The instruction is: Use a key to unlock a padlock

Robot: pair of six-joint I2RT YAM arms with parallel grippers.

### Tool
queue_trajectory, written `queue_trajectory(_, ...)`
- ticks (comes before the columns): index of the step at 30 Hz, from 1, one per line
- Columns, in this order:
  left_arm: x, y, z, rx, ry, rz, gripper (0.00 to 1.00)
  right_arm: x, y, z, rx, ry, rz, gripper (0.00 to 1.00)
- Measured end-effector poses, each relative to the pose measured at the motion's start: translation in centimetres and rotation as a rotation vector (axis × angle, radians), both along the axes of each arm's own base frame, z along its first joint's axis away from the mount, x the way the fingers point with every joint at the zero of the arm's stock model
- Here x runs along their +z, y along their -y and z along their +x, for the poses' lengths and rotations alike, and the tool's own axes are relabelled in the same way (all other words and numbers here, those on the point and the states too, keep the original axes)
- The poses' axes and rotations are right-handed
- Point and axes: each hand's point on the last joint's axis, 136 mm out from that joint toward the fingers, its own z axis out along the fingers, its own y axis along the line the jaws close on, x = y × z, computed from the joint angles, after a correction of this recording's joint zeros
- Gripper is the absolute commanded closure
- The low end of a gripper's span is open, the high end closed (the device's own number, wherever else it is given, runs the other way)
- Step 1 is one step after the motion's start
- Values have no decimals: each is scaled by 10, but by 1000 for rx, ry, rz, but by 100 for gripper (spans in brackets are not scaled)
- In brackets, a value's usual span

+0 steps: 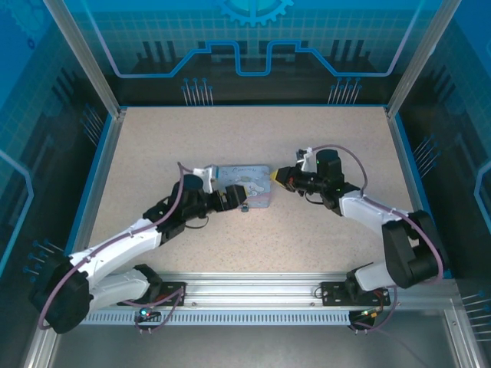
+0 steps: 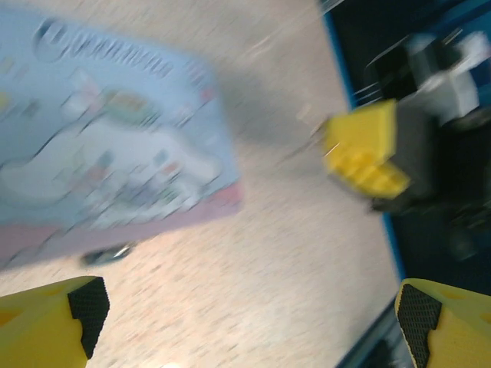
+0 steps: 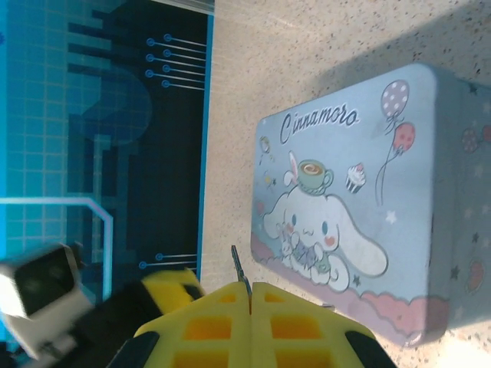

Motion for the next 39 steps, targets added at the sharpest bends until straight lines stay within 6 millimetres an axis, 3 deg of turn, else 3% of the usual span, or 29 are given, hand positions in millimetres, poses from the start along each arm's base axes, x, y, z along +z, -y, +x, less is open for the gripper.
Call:
queue_trajectory(3,-45,-9,-13,-15,-53,75,7,-3,-5,10,-5,-7,-5,100)
queue_trajectory(6,-71,-6,-18,-50,-67,120,7,-6,-9,17,-13,-9,-7,100)
queue_trajectory(16,-103,26,-8,-144,44,203,11,-34,-16,28,-31,-79,-25,100)
queue_trajectory(21,-111,31,1,-133,102,235,13,-37,-19,27,-28,-88,-26,100)
queue_trajectory(28,-108,34,11,-98,214,299,13,-45,-26,26,-11,-102,-33,100)
queue_trajectory(34,-122,32,15,-83,245,368,14,-52,-26,25,-10,-118,-40,100)
queue_trajectory(39,-123,36,20,-61,282,379,14,-55,-26,25,-10,-125,-42,100)
